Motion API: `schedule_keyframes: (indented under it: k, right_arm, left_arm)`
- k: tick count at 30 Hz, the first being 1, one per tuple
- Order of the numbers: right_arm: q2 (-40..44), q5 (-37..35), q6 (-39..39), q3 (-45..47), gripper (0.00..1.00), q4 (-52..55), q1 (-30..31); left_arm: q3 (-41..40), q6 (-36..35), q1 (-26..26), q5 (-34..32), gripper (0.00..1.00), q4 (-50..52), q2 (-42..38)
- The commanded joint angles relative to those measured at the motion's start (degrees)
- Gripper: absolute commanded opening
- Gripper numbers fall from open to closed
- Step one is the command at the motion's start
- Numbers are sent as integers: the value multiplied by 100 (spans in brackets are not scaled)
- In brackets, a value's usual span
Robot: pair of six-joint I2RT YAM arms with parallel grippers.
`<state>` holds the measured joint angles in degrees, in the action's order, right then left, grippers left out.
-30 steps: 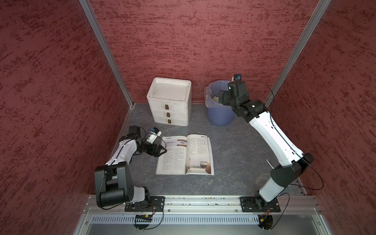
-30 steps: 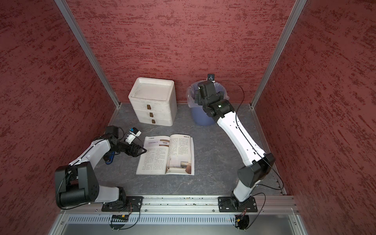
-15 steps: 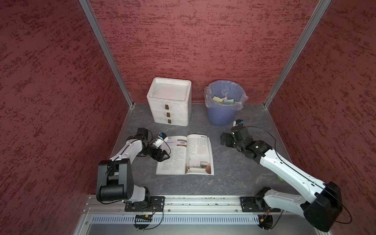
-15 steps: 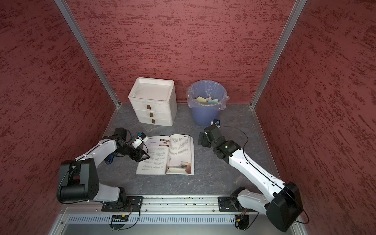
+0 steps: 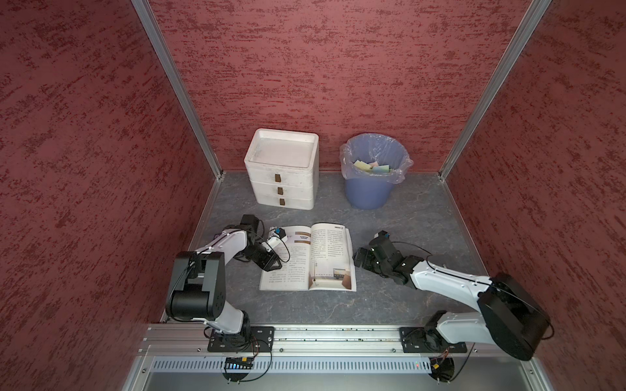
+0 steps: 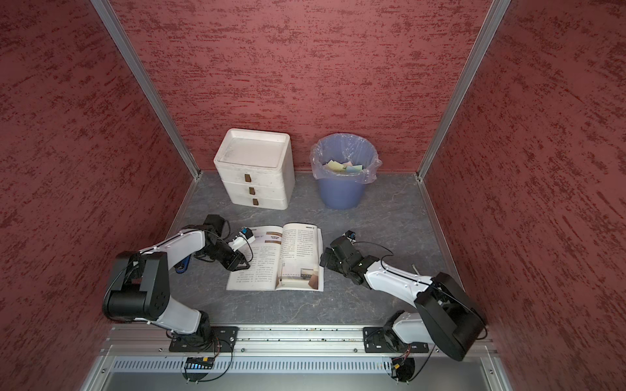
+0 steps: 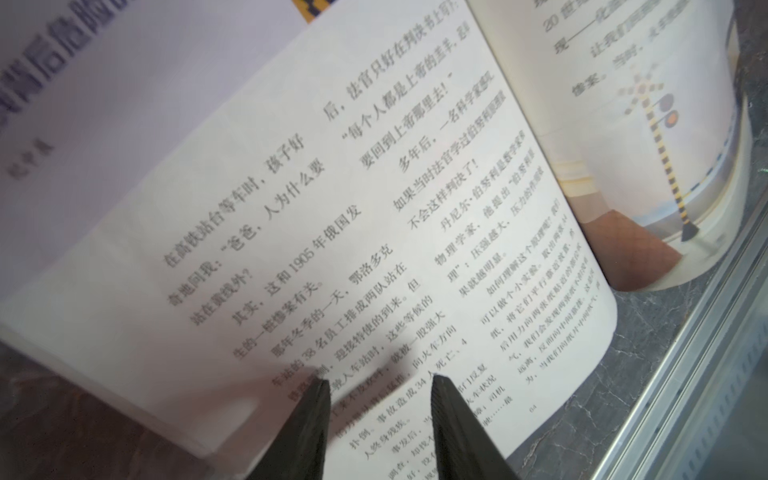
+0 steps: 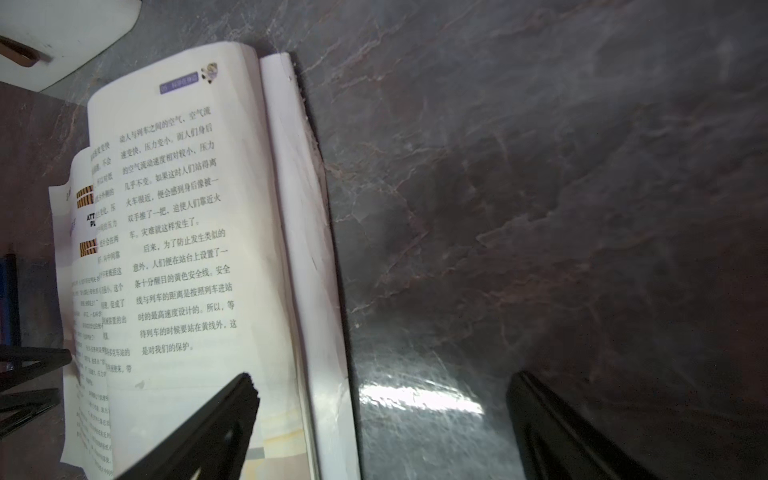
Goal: Peel off the used sticky note
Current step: Close the book at the center of the board.
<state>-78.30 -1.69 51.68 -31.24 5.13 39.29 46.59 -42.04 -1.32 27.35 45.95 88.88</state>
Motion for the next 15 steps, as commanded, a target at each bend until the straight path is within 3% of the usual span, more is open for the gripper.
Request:
schedule_keyframes:
  k: [1,8,15]
  right_arm:
    - [-344,399,380,99,98,-1080,89]
    - [-1183,813,805,175,98,-2124,246]
    - [-1857,1588,1380,298,98,-3959,427]
  left_arm:
    - [18,-86,-42,-176,41,-81,116]
    - [-16,-139,-70,-239,38,-122,186]
    - [8,-146,-103,-253,36,-132,248]
